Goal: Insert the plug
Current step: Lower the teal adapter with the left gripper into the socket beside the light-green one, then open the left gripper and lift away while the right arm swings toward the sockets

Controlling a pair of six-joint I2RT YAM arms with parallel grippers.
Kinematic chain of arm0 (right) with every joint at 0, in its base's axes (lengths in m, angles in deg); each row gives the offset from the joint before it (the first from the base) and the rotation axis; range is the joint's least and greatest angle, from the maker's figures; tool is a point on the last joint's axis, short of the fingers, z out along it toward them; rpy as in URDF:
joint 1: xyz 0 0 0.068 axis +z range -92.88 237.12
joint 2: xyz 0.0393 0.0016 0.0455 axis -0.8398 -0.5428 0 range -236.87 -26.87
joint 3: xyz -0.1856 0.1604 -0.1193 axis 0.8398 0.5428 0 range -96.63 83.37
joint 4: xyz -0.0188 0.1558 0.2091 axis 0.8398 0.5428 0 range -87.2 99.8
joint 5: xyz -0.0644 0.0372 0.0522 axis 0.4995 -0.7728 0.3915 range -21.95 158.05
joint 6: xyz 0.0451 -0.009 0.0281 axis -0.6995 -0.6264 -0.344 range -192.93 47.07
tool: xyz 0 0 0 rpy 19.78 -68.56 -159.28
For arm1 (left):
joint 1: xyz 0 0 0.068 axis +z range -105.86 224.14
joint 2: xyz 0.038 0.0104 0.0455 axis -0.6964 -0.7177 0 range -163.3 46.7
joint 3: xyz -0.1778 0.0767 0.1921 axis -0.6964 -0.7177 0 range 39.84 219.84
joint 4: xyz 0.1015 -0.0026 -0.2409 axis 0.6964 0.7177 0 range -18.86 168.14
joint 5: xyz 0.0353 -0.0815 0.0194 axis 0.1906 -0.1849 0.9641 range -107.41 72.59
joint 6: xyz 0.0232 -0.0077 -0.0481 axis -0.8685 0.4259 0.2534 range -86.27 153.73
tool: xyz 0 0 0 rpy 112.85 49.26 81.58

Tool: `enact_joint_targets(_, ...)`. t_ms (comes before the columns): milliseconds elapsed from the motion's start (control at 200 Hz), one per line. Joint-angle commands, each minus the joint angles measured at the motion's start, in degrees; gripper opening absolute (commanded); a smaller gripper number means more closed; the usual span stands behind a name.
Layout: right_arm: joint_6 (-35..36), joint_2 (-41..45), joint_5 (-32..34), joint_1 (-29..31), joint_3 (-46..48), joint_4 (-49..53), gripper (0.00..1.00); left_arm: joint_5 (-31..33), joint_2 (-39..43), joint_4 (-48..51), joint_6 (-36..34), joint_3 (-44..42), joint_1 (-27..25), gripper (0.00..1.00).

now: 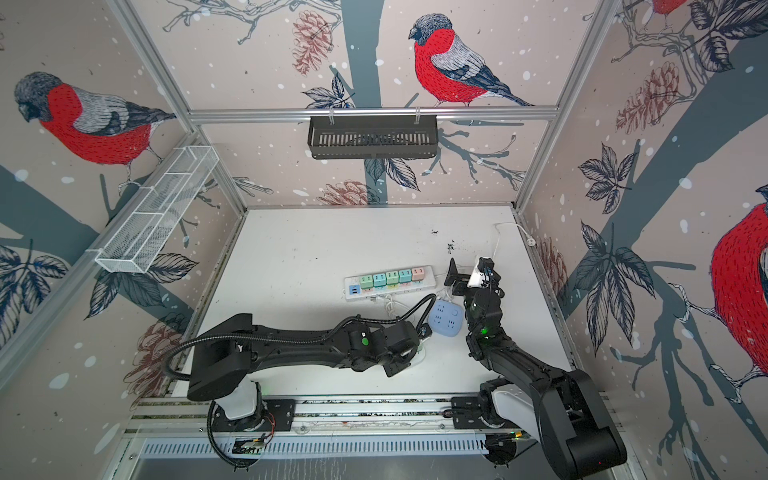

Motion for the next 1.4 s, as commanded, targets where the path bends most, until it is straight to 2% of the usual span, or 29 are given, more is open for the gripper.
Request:
enact_joint_targets(0, 0.4, -0.1, -0.2, 0.0, -0.4, 0.0, 1.00, -3.5, -1.1, 4.7, -1.2, -0.6, 0.0, 0.00)
enact_joint_targets(435, 0.4, -0.1, 0.0, 0.0, -0.6, 0.2, 1.00, -10.6, 0.1, 2.1, -2.1, -3.2, 2.9, 0.00)
enact_joint_targets(595, 0.4, -0.1, 0.0, 0.0, -0.6, 0.2, 1.00, -11.5, 1.5, 0.7, -1.8, -3.9, 3.0, 0.15)
enact_joint_targets(695, 0.4, -0.2, -0.2, 0.0, -0.6, 0.1, 1.00, -10.5, 2.4, 0.2, -1.2, -4.0, 3.1, 0.32)
enact_joint_targets(735, 0.7, 0.0, -0.9, 0.0, -0.4, -0.1, 1.00, -9.9, 3.7, -0.9, -0.9, -4.7, 3.0, 0.42)
enact_joint_targets(810, 1.2, 0.5, -2.6, 0.1, 0.3, -1.0, 1.00, -8.6, 6.8, -3.0, -1.0, -6.0, 2.6, 0.59)
enact_joint_targets(876, 0.3, 1.3, -1.0, 0.0, 0.9, -0.9, 1.00, -7.5, 10.3, -4.6, -1.6, -7.7, 1.8, 0.66)
enact_joint_targets(961, -4.2, 3.8, 2.7, -0.2, -0.8, 5.0, 1.00, -6.3, 15.2, -6.7, -2.2, -9.0, 0.9, 0.67)
enact_joint_targets(1116, -13.9, 9.1, 2.5, 0.0, -4.4, 13.2, 1.00, -1.7, 27.5, -10.5, -3.2, -11.2, -0.9, 0.69)
enact_joint_targets(1161, -18.5, 10.1, 3.9, 0.0, -5.4, 15.9, 1.00, 0.0, 31.4, -11.5, -3.7, -11.5, -0.8, 0.71)
enact_joint_targets(1261, -27.9, 10.8, 6.1, -0.2, -6.9, 21.1, 1.00, 8.2, 40.1, -16.9, -3.7, -13.8, -0.8, 0.74)
enact_joint_targets(1331, -31.2, 10.3, 2.7, -0.6, -7.5, 22.5, 1.00, 15.5, 46.7, -24.2, -3.5, -18.9, -0.6, 0.81)
enact_joint_targets(1396, -31.3, 8.9, -4.0, -0.7, -8.0, 22.0, 0.99, 15.6, 52.2, -32.2, -4.6, -26.0, 0.7, 0.74)
